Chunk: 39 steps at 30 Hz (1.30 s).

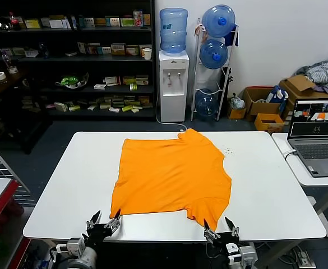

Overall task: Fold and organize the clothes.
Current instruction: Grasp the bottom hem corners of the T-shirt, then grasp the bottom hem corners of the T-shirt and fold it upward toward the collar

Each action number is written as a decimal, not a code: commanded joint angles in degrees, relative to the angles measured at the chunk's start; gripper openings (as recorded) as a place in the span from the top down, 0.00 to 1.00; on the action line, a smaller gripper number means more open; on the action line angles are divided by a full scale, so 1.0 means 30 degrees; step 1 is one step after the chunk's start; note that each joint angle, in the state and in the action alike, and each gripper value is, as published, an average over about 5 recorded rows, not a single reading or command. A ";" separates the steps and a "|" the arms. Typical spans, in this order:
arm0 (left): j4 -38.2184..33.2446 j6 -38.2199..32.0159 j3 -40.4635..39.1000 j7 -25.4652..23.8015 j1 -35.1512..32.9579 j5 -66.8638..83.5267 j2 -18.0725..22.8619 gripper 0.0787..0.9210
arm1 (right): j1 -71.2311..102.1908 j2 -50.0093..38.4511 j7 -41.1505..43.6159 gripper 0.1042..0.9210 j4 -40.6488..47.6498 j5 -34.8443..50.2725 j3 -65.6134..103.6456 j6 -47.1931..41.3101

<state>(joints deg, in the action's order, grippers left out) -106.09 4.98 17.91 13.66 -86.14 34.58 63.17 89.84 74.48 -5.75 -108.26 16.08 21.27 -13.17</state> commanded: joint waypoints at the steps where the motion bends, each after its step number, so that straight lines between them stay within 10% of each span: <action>1: 0.1163 0.0092 -0.0200 -0.0085 0.1302 -0.0008 0.0020 0.17 | -0.1046 0.0034 -0.0204 0.20 0.0767 0.0063 -0.0334 -0.0446; 23: 0.0808 0.0163 -0.0511 -0.0093 0.0530 -0.0558 0.0286 0.91 | 0.0052 -0.0156 -0.0191 0.95 -0.0063 -0.0212 -0.0213 -0.0420; 39: -0.3726 0.0673 -0.0307 0.0901 -0.3161 0.2103 -0.2723 0.98 | 0.7003 -0.3910 -0.1445 0.98 -0.5837 0.1780 0.0855 0.0155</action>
<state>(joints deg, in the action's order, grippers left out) -108.84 6.53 17.07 15.15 -88.35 36.50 61.06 99.23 68.38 -8.62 -117.27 18.78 22.89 -13.47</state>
